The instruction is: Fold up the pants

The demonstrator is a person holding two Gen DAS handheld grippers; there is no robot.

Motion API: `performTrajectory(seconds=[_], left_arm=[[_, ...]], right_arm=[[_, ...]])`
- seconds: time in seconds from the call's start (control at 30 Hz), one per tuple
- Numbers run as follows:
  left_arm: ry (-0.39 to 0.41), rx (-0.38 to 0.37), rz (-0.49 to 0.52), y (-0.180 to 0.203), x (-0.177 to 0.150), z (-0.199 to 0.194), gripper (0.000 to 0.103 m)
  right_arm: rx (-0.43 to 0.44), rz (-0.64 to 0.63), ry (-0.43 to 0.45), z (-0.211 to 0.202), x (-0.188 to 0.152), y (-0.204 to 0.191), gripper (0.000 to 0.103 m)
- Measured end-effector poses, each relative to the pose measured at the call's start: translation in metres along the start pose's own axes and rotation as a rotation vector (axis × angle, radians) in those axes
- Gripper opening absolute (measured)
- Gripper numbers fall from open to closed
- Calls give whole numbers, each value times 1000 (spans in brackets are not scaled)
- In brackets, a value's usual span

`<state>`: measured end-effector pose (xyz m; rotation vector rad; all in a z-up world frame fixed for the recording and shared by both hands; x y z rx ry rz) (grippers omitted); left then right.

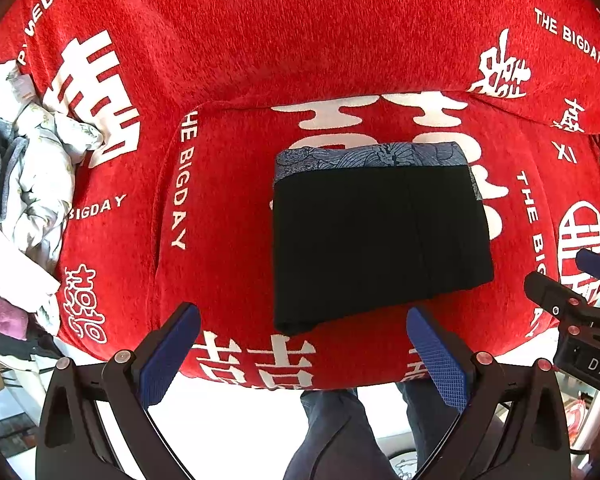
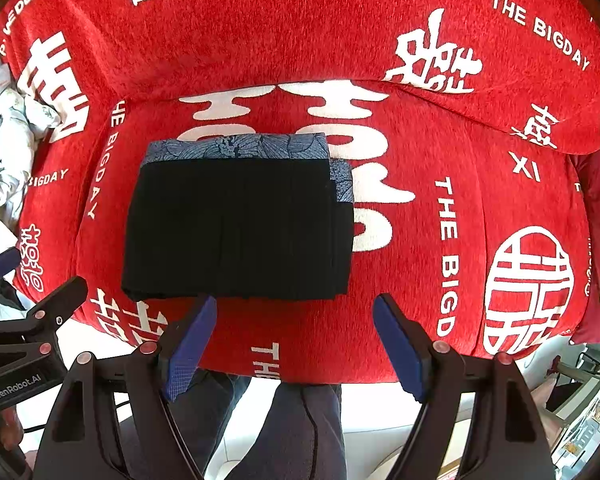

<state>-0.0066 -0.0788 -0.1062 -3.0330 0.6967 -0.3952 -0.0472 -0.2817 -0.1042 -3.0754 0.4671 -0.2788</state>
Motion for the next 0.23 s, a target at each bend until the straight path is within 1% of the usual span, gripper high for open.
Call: performTrajectory(seconds=[0.13,0.2,0.23], left_arm=[[12,-26,-5,2,2,-2,103],[16,-45,6,6,3,-4,103],[18,-44,12,7,3,-4,103]], right_arm=[[0,0,-1,0,2,0,83],[1,0,-1,0,0,0,83],[1,-1,-1,0,3,0,83]])
Point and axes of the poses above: each gripper's, at about its wrist camera, not at the fingertips, and z roughly the way its jaws point, y to its right, x to its top, the point moved 7 cm from there along z, roughly the way its jaws point, and after that the axes turned 7 degrees about y, right-handed, at the moved point
